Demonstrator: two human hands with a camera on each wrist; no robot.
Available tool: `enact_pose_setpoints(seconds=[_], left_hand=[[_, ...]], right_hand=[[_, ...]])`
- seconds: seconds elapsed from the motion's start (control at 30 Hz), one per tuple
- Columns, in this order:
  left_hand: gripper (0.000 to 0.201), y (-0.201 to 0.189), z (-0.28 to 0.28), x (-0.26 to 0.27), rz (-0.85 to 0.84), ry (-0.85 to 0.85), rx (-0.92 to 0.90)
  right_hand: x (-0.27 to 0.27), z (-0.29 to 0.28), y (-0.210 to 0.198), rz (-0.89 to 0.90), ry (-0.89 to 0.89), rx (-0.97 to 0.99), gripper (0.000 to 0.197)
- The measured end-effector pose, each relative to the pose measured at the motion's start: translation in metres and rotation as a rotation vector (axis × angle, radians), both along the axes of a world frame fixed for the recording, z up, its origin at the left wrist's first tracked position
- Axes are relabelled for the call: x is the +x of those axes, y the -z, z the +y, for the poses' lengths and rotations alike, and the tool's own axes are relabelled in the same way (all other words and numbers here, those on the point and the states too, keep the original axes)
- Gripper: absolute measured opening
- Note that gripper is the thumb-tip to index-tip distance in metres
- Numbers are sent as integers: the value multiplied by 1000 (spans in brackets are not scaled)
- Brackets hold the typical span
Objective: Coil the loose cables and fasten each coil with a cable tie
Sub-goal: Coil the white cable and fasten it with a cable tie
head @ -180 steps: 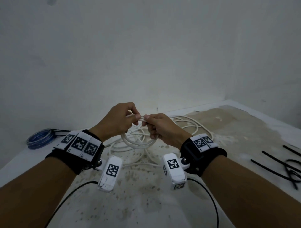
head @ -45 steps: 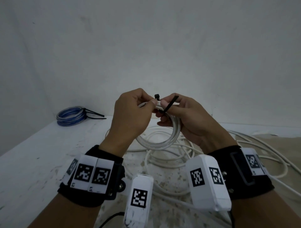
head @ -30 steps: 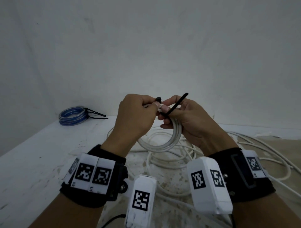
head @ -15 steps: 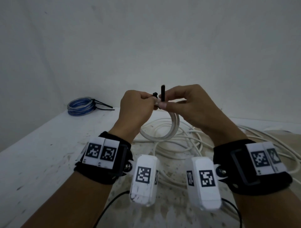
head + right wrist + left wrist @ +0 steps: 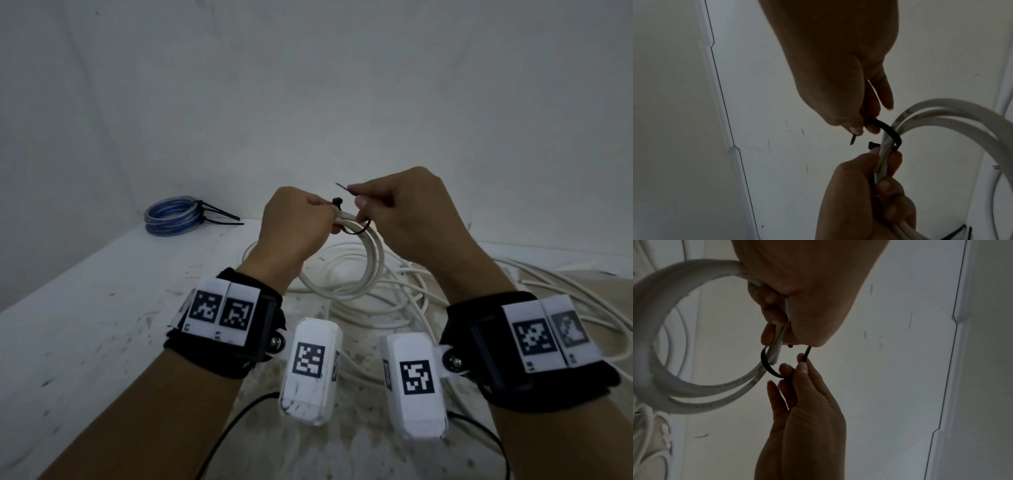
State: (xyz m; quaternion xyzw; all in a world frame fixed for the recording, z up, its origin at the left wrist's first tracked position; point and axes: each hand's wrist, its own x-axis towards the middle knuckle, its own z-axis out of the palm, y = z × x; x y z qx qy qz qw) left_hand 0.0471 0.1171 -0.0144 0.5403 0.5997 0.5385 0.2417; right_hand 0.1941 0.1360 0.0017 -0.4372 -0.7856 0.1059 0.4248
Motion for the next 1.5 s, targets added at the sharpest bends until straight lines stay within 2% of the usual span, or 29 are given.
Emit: enact_pose_setpoints(seconds=[0.47, 0.57, 0.7, 0.87, 1.03, 1.23, 1.33, 1.5], left_hand=[[18, 4, 3, -2, 11, 10, -24], [20, 5, 2, 0, 115, 0, -12], [22, 6, 1, 5, 333, -15, 31], [24, 7, -1, 10, 412, 31, 105], [22, 5, -1, 7, 440, 65, 134], [20, 0, 0, 3, 240, 133, 156], [20, -4, -3, 5, 202, 179, 186], [19, 2, -4, 14, 239, 264, 188]], right_hand=[[-1, -4, -1, -52, 53, -27, 20], [-3, -4, 0, -69, 63, -27, 21], [-3, -3, 1, -48, 76, -24, 15], [-2, 1, 5, -18, 123, -15, 4], [-2, 7, 10, 104, 103, -91, 11], [11, 1, 3, 375, -94, -506, 29], [12, -3, -2, 565, -179, -593, 25], [14, -7, -5, 748, -175, -730, 9]])
